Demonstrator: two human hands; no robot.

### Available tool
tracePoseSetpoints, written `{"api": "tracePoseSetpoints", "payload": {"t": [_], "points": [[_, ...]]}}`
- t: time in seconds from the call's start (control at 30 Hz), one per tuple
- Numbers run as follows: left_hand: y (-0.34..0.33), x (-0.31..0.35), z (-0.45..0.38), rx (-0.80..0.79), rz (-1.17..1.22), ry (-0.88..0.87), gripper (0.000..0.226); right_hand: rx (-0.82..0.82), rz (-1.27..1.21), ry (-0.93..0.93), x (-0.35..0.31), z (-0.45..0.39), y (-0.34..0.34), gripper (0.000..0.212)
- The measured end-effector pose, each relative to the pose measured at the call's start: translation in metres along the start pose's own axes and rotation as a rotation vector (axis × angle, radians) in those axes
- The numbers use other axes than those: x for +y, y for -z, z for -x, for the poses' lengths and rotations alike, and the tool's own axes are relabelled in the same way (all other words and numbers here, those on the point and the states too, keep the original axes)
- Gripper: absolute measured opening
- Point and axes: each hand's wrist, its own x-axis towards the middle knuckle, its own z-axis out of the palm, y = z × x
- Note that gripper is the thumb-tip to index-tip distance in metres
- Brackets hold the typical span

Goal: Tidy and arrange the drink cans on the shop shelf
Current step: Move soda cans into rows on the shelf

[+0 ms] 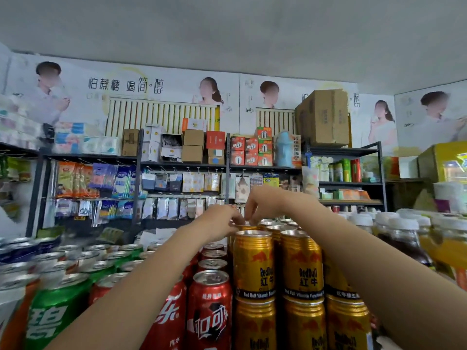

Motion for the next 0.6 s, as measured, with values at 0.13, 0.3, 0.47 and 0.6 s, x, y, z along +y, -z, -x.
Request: {"api": "tracePoseSetpoints", "payload": {"t": [0.13, 0.3, 0.47, 0.6], "points": [[-0.005, 0.003, -0.010, 0.125, -0.048, 0.018, 0.016, -0.026, 0.066, -0.032, 0.001, -0.012, -0.008, 0.019], [-0.008, 0.008, -0.016, 0.146, -0.058, 0.044, 0.014, 0.062, 0.148, 0.000, -0.001, -0.017, -0.014, 0.016], [0.011, 0.014, -0.007, 0.230, 0.027, 0.013, 0.009, 0.148, 0.049, 0.057, 0.000, -0.006, 0.005, 0.011], [0.030, 0.024, 0.007, 0.161, 0.060, -0.033, 0.008, 0.105, -0.041, 0.104, 0.000, 0.014, 0.019, 0.007]]}}
